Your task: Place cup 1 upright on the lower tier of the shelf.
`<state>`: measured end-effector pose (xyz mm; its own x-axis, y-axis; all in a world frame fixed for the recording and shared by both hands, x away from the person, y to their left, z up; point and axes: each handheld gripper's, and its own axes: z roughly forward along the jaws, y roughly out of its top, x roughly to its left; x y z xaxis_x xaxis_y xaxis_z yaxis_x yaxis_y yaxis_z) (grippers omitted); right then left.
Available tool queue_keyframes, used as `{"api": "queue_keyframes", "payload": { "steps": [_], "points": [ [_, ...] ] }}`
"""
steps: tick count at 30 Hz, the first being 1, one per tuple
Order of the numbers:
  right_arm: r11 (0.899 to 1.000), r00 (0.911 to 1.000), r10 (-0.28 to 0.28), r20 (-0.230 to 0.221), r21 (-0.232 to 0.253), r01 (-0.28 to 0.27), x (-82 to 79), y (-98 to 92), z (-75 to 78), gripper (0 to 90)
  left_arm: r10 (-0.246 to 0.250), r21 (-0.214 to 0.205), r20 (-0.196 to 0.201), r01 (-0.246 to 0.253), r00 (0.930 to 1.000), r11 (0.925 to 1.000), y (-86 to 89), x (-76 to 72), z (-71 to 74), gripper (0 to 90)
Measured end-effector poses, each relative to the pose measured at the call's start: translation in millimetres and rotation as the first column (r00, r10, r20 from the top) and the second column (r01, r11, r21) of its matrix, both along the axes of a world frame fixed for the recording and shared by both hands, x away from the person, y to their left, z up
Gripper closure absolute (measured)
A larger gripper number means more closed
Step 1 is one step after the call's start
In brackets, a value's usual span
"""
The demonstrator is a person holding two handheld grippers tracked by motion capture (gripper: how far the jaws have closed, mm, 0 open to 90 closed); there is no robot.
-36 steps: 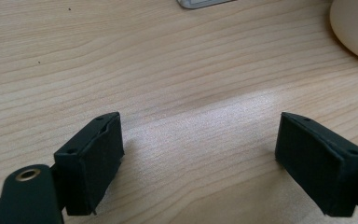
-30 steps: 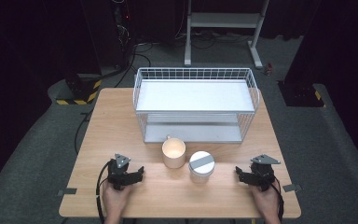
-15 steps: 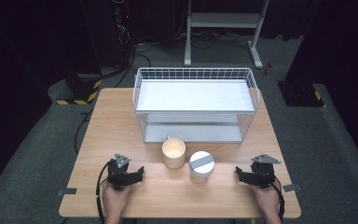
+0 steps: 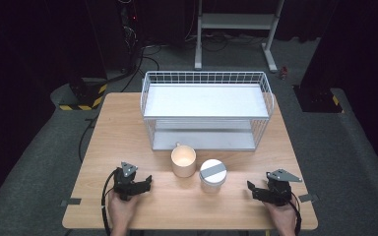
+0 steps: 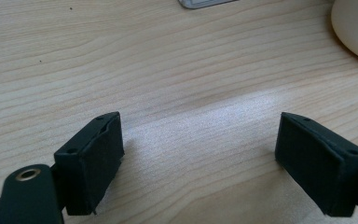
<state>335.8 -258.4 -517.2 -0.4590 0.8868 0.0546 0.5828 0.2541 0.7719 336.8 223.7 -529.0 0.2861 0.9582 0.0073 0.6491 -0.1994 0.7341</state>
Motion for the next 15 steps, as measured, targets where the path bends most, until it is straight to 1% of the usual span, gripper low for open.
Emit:
{"api": "queue_keyframes", "payload": {
  "steps": [1, 3, 5, 6, 8, 9, 11, 12, 13, 15],
  "points": [
    [1.000, 1.0000, 0.000, 0.000, 0.000, 0.000, 0.0, 0.0, 0.0, 14.4, 0.000, 0.000, 0.000, 0.000, 1.0000, 1.0000, 0.0, 0.0, 0.0, 15.6],
    [1.000, 0.9997, 0.023, 0.004, -0.002, -0.023, -3.6, 3.7, 1.1, 14.4, 0.000, 0.000, 0.000, 0.000, 1.0000, 1.0000, 0.0, 0.0, 0.0, 15.6],
    [0.999, 0.9990, 0.044, 0.010, 0.007, -0.044, -6.7, 6.4, 1.7, 14.3, 0.000, 0.000, 0.000, 0.000, 1.0000, 1.0000, 0.0, 0.0, 0.0, 15.6],
    [0.999, 0.9989, 0.046, 0.005, 0.010, -0.046, -8.5, 8.2, 1.8, 14.3, 0.000, 0.000, 0.000, 0.000, 1.0000, 1.0000, 0.0, 0.0, 0.0, 15.6],
    [0.998, 0.9978, 0.065, 0.011, 0.011, -0.065, -11.3, 11.2, 1.7, 14.3, 0.000, 0.000, 0.000, 0.000, 1.0000, 1.0000, 0.0, 0.0, 0.0, 15.6],
    [0.996, 0.9961, 0.085, 0.020, 0.017, -0.086, -14.5, 14.1, 2.3, 14.3, 0.000, 0.000, 0.000, 0.000, 1.0000, 1.0000, 0.0, 0.0, 0.0, 15.6],
    [0.995, 0.9952, 0.095, 0.023, 0.021, -0.096, -16.5, 15.9, 2.9, 14.4, 0.000, 0.000, 0.000, 0.000, 1.0000, 1.0000, 0.0, 0.0, 0.0, 15.6],
    [0.993, 0.9923, 0.120, 0.031, 0.020, -0.120, -19.8, 20.7, 4.0, 14.4, 0.000, 0.000, 0.000, 0.000, 1.0000, 1.0000, 0.0, 0.0, 0.0, 15.6],
    [0.993, 0.9923, 0.120, 0.031, 0.020, -0.120, -19.8, 20.7, 4.0, 14.4, 0.000, 0.000, 0.000, 0.000, 1.0000, 1.0000, 0.0, 0.0, 0.0, 15.6],
    [0.988, 0.9877, 0.153, 0.034, 0.018, -0.153, -22.0, 26.1, 4.5, 14.3, 0.000, 0.000, 0.000, 0.000, 1.0000, 1.0000, 0.0, 0.0, 0.0, 15.6]
  ]
}}
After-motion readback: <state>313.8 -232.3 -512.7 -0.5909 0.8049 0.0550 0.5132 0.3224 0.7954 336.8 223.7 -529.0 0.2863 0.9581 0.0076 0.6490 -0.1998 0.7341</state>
